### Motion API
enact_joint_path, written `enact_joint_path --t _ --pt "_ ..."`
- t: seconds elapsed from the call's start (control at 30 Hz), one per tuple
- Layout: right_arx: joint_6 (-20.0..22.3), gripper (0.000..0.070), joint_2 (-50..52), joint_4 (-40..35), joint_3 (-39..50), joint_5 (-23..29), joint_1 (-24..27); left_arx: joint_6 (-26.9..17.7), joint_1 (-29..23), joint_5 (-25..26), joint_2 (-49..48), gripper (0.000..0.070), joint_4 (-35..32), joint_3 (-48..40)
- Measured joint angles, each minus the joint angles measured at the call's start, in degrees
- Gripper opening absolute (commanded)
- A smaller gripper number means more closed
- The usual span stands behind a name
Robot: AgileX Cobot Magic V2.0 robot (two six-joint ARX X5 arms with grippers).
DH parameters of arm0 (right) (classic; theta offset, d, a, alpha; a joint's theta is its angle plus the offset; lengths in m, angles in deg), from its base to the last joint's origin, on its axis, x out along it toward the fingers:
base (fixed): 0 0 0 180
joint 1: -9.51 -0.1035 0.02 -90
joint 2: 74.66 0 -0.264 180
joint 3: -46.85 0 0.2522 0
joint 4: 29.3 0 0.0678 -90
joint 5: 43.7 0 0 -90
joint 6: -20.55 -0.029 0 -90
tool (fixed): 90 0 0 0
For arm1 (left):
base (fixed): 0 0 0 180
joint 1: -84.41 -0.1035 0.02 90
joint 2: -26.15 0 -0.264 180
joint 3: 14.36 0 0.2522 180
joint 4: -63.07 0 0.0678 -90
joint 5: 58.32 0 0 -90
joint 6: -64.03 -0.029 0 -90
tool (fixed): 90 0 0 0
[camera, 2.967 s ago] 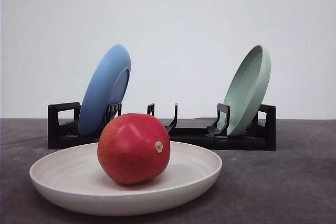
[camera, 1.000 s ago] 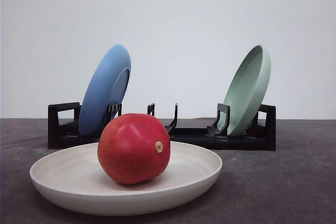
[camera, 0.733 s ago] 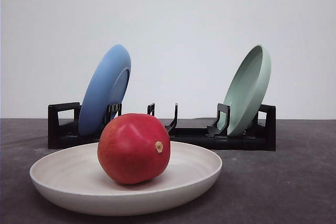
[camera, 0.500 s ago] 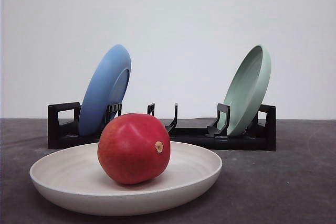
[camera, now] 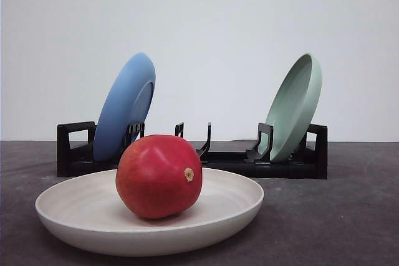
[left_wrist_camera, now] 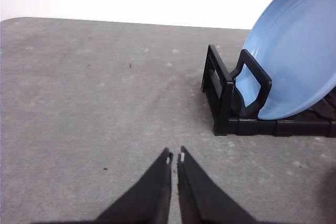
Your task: Place pomegranate in white plate
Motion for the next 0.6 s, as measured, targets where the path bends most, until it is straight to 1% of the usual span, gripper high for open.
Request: enact_joint_path --t 0.6 --pt "0.0 0.0012 0.0 0.0 0.0 0.0 0.0 0.0 0.0 0.0 0.0 0.0000 0.0 0.0"
